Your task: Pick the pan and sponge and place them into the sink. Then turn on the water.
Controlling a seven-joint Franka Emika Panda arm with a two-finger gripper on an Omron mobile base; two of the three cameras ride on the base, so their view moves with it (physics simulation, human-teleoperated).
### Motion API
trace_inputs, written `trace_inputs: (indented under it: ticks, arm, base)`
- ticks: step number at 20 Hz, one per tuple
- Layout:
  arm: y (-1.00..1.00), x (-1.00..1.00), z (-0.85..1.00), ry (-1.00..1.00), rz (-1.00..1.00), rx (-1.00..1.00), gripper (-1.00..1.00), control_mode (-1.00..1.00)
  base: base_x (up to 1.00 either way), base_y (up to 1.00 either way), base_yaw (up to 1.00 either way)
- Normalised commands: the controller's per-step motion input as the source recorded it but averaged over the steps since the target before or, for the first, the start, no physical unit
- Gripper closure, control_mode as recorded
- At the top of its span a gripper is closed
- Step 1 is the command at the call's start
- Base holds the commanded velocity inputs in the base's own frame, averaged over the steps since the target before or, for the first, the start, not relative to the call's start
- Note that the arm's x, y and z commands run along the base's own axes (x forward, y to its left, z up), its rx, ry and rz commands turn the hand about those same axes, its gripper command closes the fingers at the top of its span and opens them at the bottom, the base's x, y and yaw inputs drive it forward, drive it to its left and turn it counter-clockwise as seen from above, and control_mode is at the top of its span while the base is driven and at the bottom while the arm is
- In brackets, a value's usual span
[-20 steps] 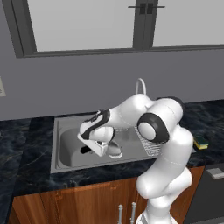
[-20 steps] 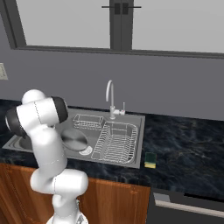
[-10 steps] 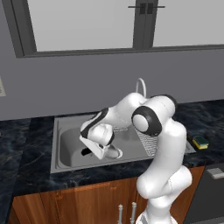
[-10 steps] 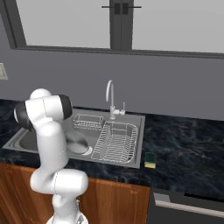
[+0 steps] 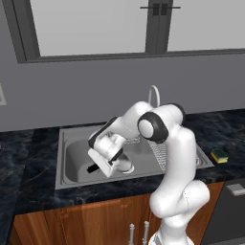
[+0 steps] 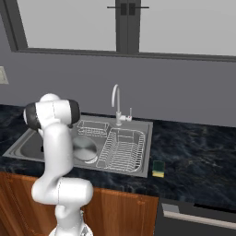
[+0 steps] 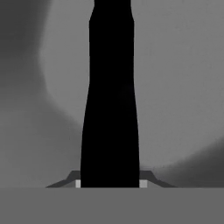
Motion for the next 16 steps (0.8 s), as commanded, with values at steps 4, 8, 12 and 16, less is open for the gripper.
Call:
trace_inputs:
  ticks: [4, 8, 12, 16]
  arm:
    - [0.0, 0.23, -0.35, 0.0, -0.03, 0.07, 1.0, -1.0]
    - [0.0, 0.24, -0.35, 0.01, -0.03, 0.07, 1.0, -1.0]
    - [0.0, 0.25, -0.31, 0.02, -0.03, 0.08, 1.0, -1.0]
    - [0.0, 0.24, -0.16, 0.0, -0.03, 0.05, -1.0, -1.0]
  base:
    - [0.0, 0.0, 0.0]
    - [0.0, 0.0, 0.0]
    - [0.0, 0.0, 0.0]
    - [0.0, 0.0, 0.0]
